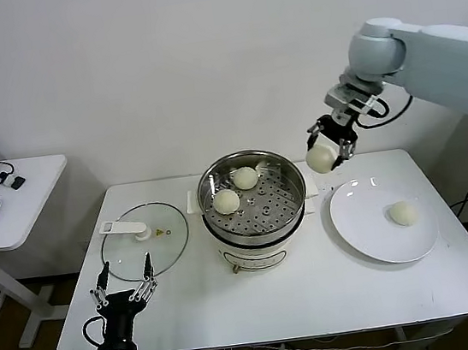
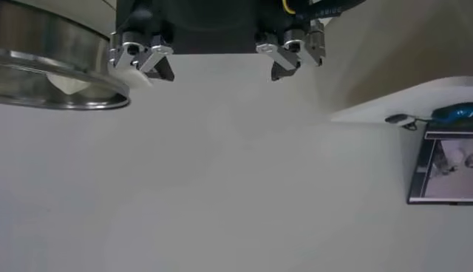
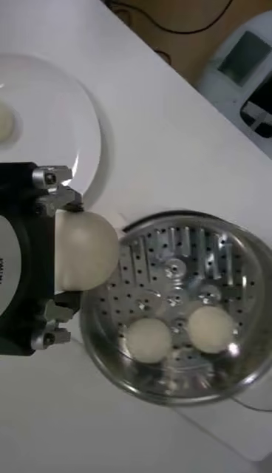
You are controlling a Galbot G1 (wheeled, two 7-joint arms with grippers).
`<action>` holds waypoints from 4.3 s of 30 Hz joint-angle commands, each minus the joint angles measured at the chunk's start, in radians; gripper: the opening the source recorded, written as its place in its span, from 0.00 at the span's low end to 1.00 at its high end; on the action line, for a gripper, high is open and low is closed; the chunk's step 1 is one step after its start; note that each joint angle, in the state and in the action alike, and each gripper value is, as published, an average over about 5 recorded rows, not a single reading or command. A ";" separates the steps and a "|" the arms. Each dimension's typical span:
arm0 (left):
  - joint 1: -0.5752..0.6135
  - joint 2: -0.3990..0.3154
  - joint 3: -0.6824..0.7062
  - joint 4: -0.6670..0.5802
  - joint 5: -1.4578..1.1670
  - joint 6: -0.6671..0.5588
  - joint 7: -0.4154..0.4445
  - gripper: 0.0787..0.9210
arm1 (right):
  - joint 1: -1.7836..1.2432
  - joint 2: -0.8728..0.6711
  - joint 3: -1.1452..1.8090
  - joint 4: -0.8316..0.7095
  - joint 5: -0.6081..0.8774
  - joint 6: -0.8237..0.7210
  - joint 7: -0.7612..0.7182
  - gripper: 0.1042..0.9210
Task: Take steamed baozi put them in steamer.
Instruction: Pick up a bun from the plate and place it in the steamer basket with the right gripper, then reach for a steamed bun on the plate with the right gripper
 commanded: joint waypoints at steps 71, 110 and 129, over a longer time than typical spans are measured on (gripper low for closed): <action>-0.017 -0.003 -0.020 0.014 -0.027 0.017 -0.012 0.88 | -0.355 0.286 0.139 0.028 -0.474 0.334 0.110 0.87; -0.046 0.008 0.009 -0.026 -0.003 0.046 -0.012 0.88 | -0.036 -0.235 -0.038 -0.178 0.013 -0.099 0.044 0.88; -0.029 0.005 0.015 -0.035 -0.006 0.044 -0.012 0.88 | -0.540 -0.370 0.311 -0.341 -0.226 -0.171 0.084 0.88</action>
